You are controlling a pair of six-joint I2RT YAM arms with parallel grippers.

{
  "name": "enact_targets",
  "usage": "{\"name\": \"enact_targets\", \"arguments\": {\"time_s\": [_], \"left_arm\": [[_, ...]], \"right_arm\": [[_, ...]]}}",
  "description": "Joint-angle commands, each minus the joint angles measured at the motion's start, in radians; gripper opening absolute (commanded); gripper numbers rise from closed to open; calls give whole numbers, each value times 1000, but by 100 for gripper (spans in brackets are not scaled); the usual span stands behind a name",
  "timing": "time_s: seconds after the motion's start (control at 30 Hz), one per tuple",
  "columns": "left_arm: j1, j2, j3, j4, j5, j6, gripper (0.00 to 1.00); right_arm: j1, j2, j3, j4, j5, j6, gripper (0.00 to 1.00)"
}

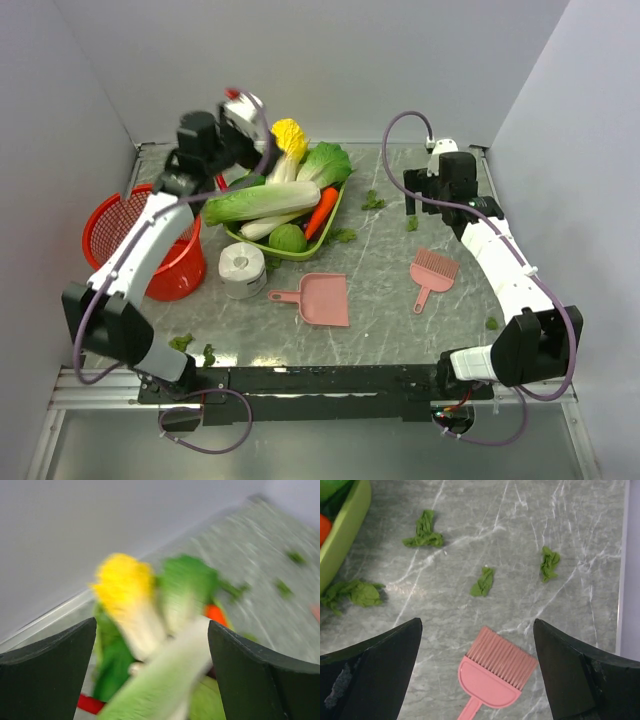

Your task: Sweep away the paper scraps from the table

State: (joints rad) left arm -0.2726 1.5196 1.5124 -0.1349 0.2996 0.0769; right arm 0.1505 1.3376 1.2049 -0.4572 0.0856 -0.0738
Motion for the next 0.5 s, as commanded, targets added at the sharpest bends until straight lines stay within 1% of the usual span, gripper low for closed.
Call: {"name": "enact_targets", "arguments": {"time_s": [0.0,0.07,0.1,0.17,0.2,0.27,0.33,0.4,0.47], "left_arm": [[-134,-139,-133,-106,137,184,96],[-169,-151,-159,-173,186,218,96],[-175,-151,-165,-190,199,218,96],[-192,-128,-164,-309,237,259,98],[-203,-110,-150,-366,243,323,97],[-227,-60,-112,-533,265,371,97],[-229,-52,-136,-574,277,414,96],[-229,-76,-176,-563,274,458,96],[-235,-101,-233,-560,263,504,96]], "right_arm": [[-2,-58,-21,-4,-30,-41,100],[-2,-64,-16,-24,-70,-118,100],[-2,-74,-27,-41,-133,-180,100],[-2,-84,-41,-69,-188,-233,100],[-2,-89,-44,-81,-229,-257,100],[-2,-98,-48,-115,-277,-280,100],[0,-109,-71,-164,-352,-326,100],[0,-121,-105,-207,-382,-363,100],[1,-133,-134,-213,-394,-376,98]]}}
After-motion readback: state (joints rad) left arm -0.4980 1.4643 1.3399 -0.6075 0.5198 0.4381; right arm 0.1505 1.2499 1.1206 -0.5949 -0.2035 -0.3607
